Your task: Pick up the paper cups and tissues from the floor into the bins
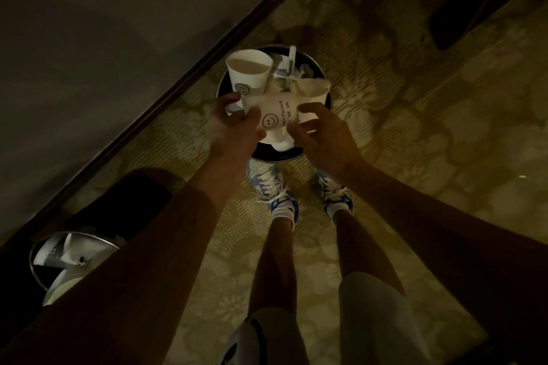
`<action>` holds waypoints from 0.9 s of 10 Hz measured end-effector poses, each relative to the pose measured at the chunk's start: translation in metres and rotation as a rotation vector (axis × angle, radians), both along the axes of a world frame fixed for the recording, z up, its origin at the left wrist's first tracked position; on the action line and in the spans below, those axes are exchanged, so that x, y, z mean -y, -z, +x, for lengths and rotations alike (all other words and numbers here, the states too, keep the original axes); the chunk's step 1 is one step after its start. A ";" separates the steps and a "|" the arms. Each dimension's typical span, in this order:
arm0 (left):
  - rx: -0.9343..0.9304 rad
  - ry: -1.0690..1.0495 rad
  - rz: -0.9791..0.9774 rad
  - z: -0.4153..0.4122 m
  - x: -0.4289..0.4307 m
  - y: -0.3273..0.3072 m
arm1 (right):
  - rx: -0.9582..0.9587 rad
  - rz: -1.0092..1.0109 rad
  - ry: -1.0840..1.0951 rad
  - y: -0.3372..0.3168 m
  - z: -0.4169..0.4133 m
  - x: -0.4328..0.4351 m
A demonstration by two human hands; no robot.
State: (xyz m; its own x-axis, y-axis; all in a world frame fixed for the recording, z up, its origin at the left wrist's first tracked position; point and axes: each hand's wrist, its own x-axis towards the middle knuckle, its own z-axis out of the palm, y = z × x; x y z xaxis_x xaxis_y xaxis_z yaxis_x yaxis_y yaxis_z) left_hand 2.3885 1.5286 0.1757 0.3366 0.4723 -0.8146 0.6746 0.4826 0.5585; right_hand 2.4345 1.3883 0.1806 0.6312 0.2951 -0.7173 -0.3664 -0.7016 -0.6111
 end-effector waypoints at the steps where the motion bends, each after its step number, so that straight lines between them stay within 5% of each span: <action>1: 0.006 0.012 -0.026 0.003 0.007 0.013 | -0.071 -0.039 0.116 0.014 -0.001 -0.003; 3: 0.074 0.409 0.167 -0.006 -0.010 0.030 | -0.199 -0.030 0.113 0.026 0.002 0.000; 5: 0.045 0.555 0.281 -0.014 -0.019 0.018 | -0.160 -0.079 0.047 0.007 0.008 0.007; 7: -0.015 0.661 0.479 -0.022 -0.039 -0.028 | 0.027 -0.138 -0.262 -0.041 0.018 0.022; 9: 0.006 1.135 0.902 -0.044 -0.049 -0.162 | 0.248 -0.069 -0.761 -0.154 0.022 0.037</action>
